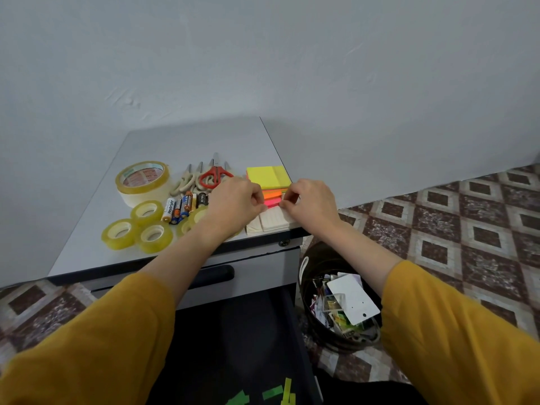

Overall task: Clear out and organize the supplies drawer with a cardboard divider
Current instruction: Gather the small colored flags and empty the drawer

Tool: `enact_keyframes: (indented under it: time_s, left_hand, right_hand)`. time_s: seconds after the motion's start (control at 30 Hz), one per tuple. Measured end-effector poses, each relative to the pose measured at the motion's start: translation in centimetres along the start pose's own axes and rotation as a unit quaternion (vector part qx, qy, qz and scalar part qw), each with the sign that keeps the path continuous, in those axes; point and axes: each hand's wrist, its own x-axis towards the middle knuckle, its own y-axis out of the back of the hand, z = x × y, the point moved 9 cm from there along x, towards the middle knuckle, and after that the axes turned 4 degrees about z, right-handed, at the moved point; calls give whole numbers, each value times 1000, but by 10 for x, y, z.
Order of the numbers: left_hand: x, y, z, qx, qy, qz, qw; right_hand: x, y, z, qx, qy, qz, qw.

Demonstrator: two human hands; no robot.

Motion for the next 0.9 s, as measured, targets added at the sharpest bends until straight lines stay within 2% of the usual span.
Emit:
enact_keyframes:
  time_s: [0.33,0.5,0.67,0.9]
  left_hand:
    - [1,1,18,40,-81,28,996]
    - [-2,5,16,13,-72,43,996]
    - [-13,11,2,-23,-29,27,999]
    - [-76,40,7,-77,-12,23,997]
  right_hand:
    - [1,-1,-1,-11,-8,5,1000]
    - [0,-1,0,-2,-13,2,1000]
    - [-11,6,-3,26,-12,0,1000]
    - [-61,17,-32,66,27,-7,997]
